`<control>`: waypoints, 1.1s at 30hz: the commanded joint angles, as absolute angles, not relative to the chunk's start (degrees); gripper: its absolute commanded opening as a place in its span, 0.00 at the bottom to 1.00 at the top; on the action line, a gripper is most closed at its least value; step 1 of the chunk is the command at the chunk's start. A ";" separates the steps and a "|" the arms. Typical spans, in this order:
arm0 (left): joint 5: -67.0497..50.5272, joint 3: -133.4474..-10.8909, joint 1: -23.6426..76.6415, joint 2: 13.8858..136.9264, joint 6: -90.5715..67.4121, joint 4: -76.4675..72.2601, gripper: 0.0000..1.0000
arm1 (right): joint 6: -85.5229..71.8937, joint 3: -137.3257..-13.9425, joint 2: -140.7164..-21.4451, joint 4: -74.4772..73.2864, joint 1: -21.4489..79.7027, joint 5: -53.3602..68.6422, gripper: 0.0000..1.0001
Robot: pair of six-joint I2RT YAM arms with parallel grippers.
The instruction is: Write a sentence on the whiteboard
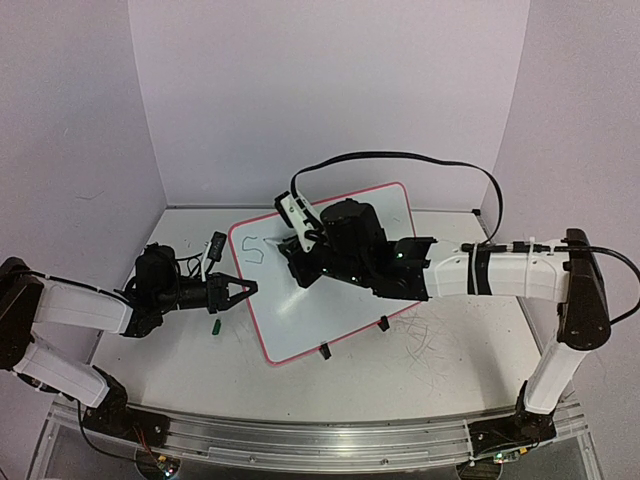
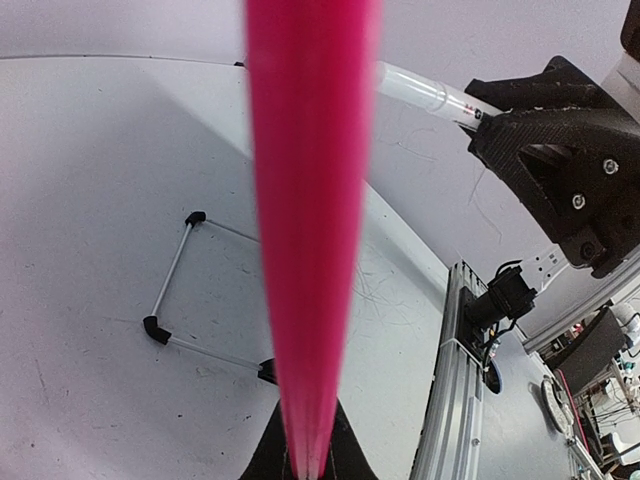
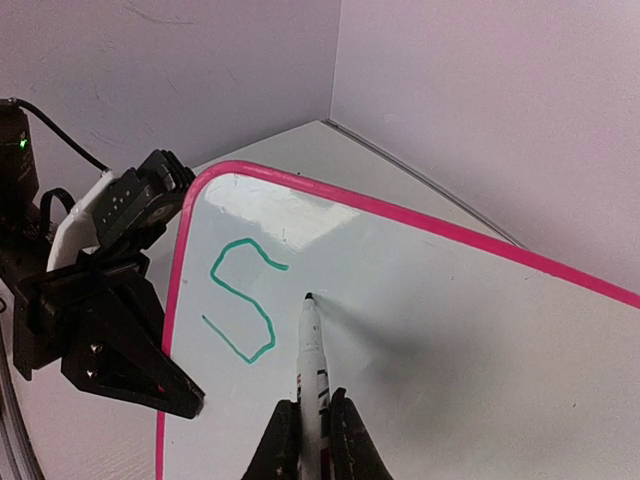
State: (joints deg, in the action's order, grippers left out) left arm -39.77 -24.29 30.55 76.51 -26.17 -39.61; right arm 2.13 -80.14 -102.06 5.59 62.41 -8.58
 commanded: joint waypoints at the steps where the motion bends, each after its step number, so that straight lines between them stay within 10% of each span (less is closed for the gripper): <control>1: -38.85 -26.80 30.85 75.68 -22.68 -40.14 0.00 | 2.72 -82.82 -102.97 7.56 62.61 -10.72 0.00; 33: -38.77 -26.89 30.85 74.96 -22.76 -39.70 0.00 | 0.44 -76.70 -101.24 5.87 64.18 -10.75 0.00</control>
